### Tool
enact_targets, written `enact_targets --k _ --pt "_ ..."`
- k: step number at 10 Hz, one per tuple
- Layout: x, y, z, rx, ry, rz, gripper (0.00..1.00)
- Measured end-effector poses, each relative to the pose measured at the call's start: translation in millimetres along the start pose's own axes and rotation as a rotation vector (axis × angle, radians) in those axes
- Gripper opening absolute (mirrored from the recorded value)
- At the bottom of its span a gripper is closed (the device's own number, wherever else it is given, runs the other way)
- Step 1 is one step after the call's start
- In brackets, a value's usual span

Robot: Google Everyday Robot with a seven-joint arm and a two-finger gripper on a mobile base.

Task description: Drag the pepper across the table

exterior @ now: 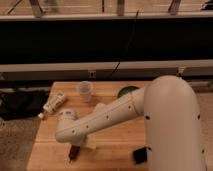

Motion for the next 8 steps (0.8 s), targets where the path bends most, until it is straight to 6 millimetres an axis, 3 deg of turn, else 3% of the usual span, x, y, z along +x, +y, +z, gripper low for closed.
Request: enact_targets --k 5,8 --pt "-2.3 1.8 2.5 0.016 -0.002 -0.042 0.59" --pt "-3.2 4.0 4.1 0.031 -0.001 -0.055 0.28"
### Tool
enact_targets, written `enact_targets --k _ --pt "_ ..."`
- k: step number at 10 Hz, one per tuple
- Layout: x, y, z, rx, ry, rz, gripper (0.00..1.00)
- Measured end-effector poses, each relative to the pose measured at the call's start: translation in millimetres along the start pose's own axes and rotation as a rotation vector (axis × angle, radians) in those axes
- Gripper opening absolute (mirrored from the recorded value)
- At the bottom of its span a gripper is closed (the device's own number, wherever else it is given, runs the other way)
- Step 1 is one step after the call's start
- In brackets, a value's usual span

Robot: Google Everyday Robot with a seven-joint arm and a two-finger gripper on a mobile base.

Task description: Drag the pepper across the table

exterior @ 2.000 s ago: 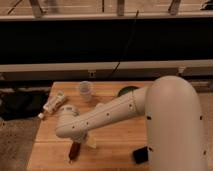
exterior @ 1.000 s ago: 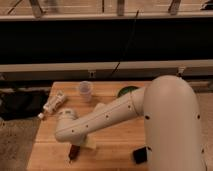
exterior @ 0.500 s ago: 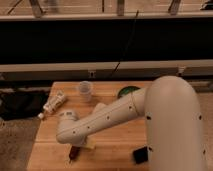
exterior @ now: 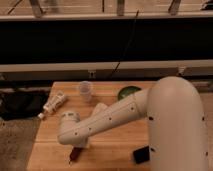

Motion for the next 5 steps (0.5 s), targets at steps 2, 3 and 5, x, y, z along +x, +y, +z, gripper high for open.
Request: enact_targets --k 2,3,5 --pt "-0.1 1.1 1.1 0.008 -0.001 -0.005 0.15" --pt "0.3 2.7 1.4 0.009 -0.002 -0.005 0.11" --pt "-0.3 3.6 1.9 0.007 -0.002 -0.006 0.03"
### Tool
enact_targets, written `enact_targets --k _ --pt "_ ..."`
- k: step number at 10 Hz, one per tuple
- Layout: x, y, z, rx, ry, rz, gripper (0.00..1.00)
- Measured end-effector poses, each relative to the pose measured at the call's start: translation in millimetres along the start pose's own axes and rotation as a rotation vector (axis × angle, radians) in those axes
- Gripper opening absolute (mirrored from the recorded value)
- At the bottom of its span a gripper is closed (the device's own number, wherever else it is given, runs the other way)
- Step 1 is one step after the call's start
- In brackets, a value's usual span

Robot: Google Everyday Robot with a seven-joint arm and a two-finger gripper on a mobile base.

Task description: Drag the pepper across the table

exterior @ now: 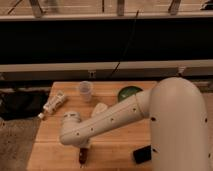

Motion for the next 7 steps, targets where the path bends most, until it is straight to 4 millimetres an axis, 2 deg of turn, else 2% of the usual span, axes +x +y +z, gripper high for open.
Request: enact_targets --k 1,4,7 --pt "2 3 0 0.004 -0.001 0.003 0.03" --pt "21 32 1 0.019 -0.001 0.019 0.03" --pt "29 36 0 0.031 -0.005 0.025 0.03"
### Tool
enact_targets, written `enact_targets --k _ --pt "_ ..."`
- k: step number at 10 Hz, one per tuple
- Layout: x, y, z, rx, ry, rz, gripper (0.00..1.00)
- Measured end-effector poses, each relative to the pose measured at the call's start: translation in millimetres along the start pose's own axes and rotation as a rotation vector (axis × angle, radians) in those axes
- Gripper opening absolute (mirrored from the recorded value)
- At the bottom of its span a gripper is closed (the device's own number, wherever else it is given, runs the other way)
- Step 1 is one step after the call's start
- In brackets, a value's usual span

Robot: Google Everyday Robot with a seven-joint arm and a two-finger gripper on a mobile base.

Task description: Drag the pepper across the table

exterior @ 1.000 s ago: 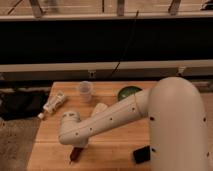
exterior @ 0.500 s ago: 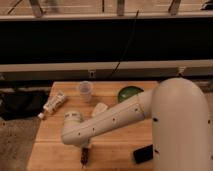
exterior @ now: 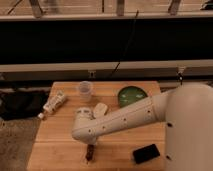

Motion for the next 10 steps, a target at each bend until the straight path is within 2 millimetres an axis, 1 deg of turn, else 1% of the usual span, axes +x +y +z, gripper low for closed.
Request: enact_targets --k 3,6,9,10 --pt "22 31 0 -0.002 0.000 0.012 0.03" --pt "33 34 0 0.005 -0.002 0.011 0.03" --pt "49 45 -2 0.002 0.000 0.007 0.03" --pt "52 47 -1 0.002 -0.001 0.005 0.03"
